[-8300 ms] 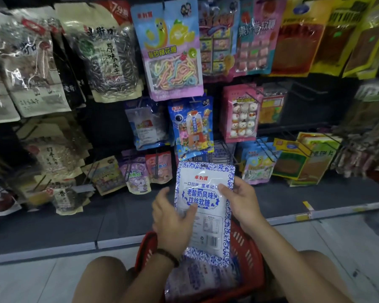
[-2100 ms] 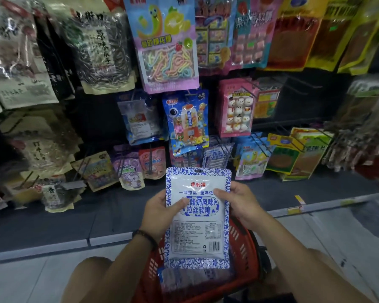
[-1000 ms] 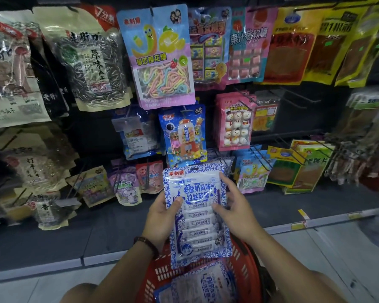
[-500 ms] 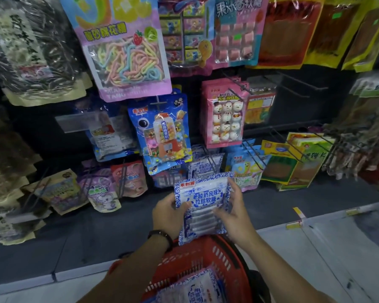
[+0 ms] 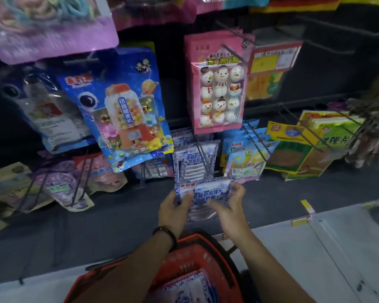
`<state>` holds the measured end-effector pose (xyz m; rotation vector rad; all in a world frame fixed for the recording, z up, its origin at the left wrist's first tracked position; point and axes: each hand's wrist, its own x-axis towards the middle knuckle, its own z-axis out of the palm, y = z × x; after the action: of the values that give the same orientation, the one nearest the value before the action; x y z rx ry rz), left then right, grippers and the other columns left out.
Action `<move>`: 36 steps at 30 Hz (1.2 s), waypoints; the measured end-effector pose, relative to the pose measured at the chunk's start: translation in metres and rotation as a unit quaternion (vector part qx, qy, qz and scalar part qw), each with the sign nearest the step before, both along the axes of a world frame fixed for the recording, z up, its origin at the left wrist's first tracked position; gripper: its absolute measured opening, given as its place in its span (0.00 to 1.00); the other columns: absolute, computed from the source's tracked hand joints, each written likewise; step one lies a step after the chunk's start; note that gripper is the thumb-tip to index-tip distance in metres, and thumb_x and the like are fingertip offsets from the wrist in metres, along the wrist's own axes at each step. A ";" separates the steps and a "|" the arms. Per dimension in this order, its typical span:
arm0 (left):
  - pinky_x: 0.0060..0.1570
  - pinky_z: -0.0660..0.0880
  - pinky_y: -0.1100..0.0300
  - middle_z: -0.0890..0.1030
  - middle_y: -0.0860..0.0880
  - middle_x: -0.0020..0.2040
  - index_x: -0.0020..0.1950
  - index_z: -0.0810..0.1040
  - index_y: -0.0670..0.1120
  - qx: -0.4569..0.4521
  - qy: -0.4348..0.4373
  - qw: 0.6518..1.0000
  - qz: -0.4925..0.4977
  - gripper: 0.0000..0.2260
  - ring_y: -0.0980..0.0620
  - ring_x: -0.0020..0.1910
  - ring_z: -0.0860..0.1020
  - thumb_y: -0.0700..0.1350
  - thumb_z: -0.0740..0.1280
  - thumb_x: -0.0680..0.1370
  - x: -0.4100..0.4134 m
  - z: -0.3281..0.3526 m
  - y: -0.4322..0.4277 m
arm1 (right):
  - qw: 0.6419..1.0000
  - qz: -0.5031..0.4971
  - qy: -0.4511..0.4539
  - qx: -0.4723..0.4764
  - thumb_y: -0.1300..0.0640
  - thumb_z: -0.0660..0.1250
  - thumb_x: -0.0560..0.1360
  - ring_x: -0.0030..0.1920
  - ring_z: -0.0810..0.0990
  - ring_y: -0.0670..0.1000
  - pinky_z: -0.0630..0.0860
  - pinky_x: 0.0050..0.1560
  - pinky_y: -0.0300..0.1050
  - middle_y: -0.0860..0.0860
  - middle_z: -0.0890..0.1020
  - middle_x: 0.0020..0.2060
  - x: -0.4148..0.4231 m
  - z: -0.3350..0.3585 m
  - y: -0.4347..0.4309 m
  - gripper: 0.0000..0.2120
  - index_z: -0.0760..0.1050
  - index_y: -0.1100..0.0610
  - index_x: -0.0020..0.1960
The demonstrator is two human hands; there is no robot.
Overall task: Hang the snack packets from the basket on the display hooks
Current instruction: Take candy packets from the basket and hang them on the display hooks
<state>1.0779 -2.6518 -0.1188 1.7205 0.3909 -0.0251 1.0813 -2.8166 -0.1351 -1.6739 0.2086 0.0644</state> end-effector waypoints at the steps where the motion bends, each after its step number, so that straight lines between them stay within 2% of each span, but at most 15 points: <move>1: 0.43 0.82 0.53 0.84 0.45 0.43 0.44 0.80 0.54 -0.008 0.007 1.000 0.010 0.09 0.47 0.41 0.82 0.56 0.71 0.81 0.006 -0.003 -0.002 | 1.000 -0.002 -0.002 0.001 0.38 0.74 0.64 0.70 0.67 0.42 0.69 0.66 0.47 0.44 0.63 0.72 0.006 -0.002 0.000 0.40 0.56 0.36 0.68; 6: 0.25 0.73 0.67 0.77 0.57 0.31 0.45 0.73 0.60 -0.051 0.041 0.997 0.051 0.11 0.57 0.30 0.74 0.62 0.71 0.79 0.033 -0.012 -0.013 | 1.000 -0.016 -0.007 0.001 0.42 0.75 0.66 0.61 0.67 0.27 0.67 0.55 0.25 0.43 0.61 0.73 0.028 -0.009 -0.003 0.42 0.57 0.42 0.72; 9: 0.22 0.68 0.76 0.74 0.66 0.24 0.43 0.74 0.60 -0.035 0.040 0.997 0.053 0.12 0.70 0.22 0.72 0.65 0.71 0.77 0.040 -0.019 -0.017 | 0.999 -0.035 0.000 0.004 0.47 0.76 0.66 0.60 0.71 0.31 0.70 0.50 0.24 0.48 0.65 0.70 0.034 -0.010 -0.004 0.40 0.57 0.45 0.71; 12: 0.44 0.80 0.71 0.83 0.56 0.55 0.64 0.80 0.52 -0.061 0.046 0.995 0.062 0.25 0.73 0.44 0.81 0.68 0.70 0.76 0.046 -0.030 -0.018 | 1.000 -0.026 0.007 -0.012 0.46 0.76 0.66 0.67 0.70 0.45 0.70 0.62 0.38 0.49 0.64 0.73 0.036 -0.008 -0.004 0.43 0.57 0.46 0.74; 14: 0.68 0.77 0.49 0.76 0.44 0.74 0.78 0.71 0.44 -0.078 0.063 0.992 0.076 0.39 0.50 0.69 0.79 0.68 0.70 0.76 0.052 -0.035 -0.016 | 1.000 -0.017 0.008 -0.019 0.44 0.75 0.66 0.73 0.66 0.49 0.66 0.69 0.47 0.48 0.62 0.76 0.038 -0.007 -0.005 0.46 0.56 0.46 0.78; 16: 0.58 0.82 0.51 0.84 0.39 0.59 0.74 0.74 0.41 -0.082 0.060 0.991 0.082 0.37 0.46 0.56 0.84 0.67 0.70 0.77 0.058 -0.035 -0.015 | 1.000 -0.009 0.008 -0.020 0.45 0.76 0.69 0.77 0.63 0.50 0.65 0.73 0.49 0.48 0.61 0.79 0.040 -0.007 -0.004 0.47 0.54 0.47 0.81; 18: 0.32 0.77 0.65 0.78 0.49 0.36 0.70 0.77 0.41 -0.092 0.049 0.990 0.096 0.33 0.58 0.30 0.77 0.67 0.69 0.77 0.066 -0.035 -0.014 | 0.999 -0.002 0.003 -0.037 0.50 0.77 0.75 0.77 0.63 0.48 0.65 0.75 0.45 0.49 0.61 0.81 0.043 -0.008 -0.003 0.46 0.54 0.51 0.83; 19: 0.29 0.74 0.68 0.77 0.53 0.35 0.71 0.77 0.41 -0.090 0.047 0.989 0.105 0.34 0.62 0.28 0.74 0.66 0.69 0.78 0.071 -0.036 -0.014 | 0.999 0.001 0.002 -0.052 0.53 0.77 0.76 0.74 0.64 0.46 0.67 0.71 0.36 0.48 0.62 0.79 0.045 -0.009 -0.002 0.45 0.54 0.52 0.84; 21: 0.37 0.77 0.64 0.81 0.53 0.42 0.73 0.76 0.43 -0.094 0.053 0.988 0.114 0.34 0.60 0.36 0.77 0.67 0.69 0.77 0.080 -0.034 -0.014 | 0.997 0.010 0.011 -0.076 0.54 0.76 0.77 0.68 0.67 0.43 0.66 0.59 0.24 0.47 0.66 0.74 0.047 -0.012 0.001 0.43 0.56 0.53 0.84; 24: 0.36 0.75 0.62 0.80 0.52 0.42 0.71 0.77 0.44 -0.092 0.053 0.988 0.114 0.32 0.56 0.35 0.76 0.67 0.68 0.78 0.097 -0.031 -0.016 | 0.996 0.034 0.042 -0.072 0.55 0.76 0.76 0.63 0.75 0.43 0.74 0.56 0.30 0.51 0.72 0.72 0.047 -0.009 0.007 0.39 0.61 0.53 0.82; 26: 0.31 0.76 0.66 0.82 0.50 0.47 0.75 0.75 0.45 -0.078 0.050 0.989 0.118 0.35 0.57 0.36 0.76 0.68 0.67 0.78 0.107 -0.030 -0.015 | 0.994 0.052 0.065 -0.068 0.55 0.77 0.76 0.55 0.80 0.32 0.77 0.49 0.27 0.48 0.77 0.63 0.047 -0.011 0.011 0.32 0.66 0.52 0.75; 28: 0.41 0.77 0.62 0.83 0.46 0.59 0.77 0.72 0.43 -0.069 0.047 0.989 0.125 0.38 0.55 0.43 0.78 0.69 0.66 0.78 0.115 -0.030 -0.013 | 0.992 0.074 0.087 -0.058 0.54 0.76 0.77 0.45 0.74 0.18 0.71 0.39 0.19 0.38 0.76 0.57 0.046 -0.012 0.015 0.31 0.65 0.48 0.75; 31: 0.57 0.70 0.55 0.77 0.47 0.72 0.77 0.71 0.47 -0.061 0.049 0.989 0.123 0.36 0.55 0.55 0.79 0.70 0.66 0.78 0.124 -0.028 -0.012 | 0.988 0.098 0.100 -0.063 0.47 0.75 0.77 0.57 0.76 0.25 0.70 0.48 0.24 0.47 0.73 0.72 0.044 -0.009 0.019 0.38 0.61 0.51 0.81; 33: 0.62 0.70 0.56 0.75 0.49 0.75 0.82 0.65 0.48 -0.074 0.051 0.988 0.124 0.39 0.49 0.66 0.78 0.70 0.66 0.78 0.127 -0.029 -0.013 | 0.982 0.129 0.108 -0.087 0.43 0.73 0.76 0.50 0.77 0.26 0.71 0.42 0.25 0.49 0.72 0.70 0.041 -0.006 0.022 0.39 0.61 0.49 0.81; 36: 0.48 0.70 0.64 0.80 0.51 0.67 0.83 0.64 0.48 -0.051 0.049 0.990 0.121 0.38 0.60 0.46 0.78 0.69 0.64 0.79 0.128 -0.027 -0.013 | 0.968 0.179 0.133 -0.112 0.40 0.69 0.75 0.39 0.79 0.30 0.72 0.35 0.30 0.43 0.79 0.57 0.036 -0.007 0.026 0.34 0.63 0.47 0.77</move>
<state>1.2063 -2.6650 -0.1455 1.5650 0.6583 0.0461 1.1172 -2.7910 -0.1418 -1.9096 0.1152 0.5576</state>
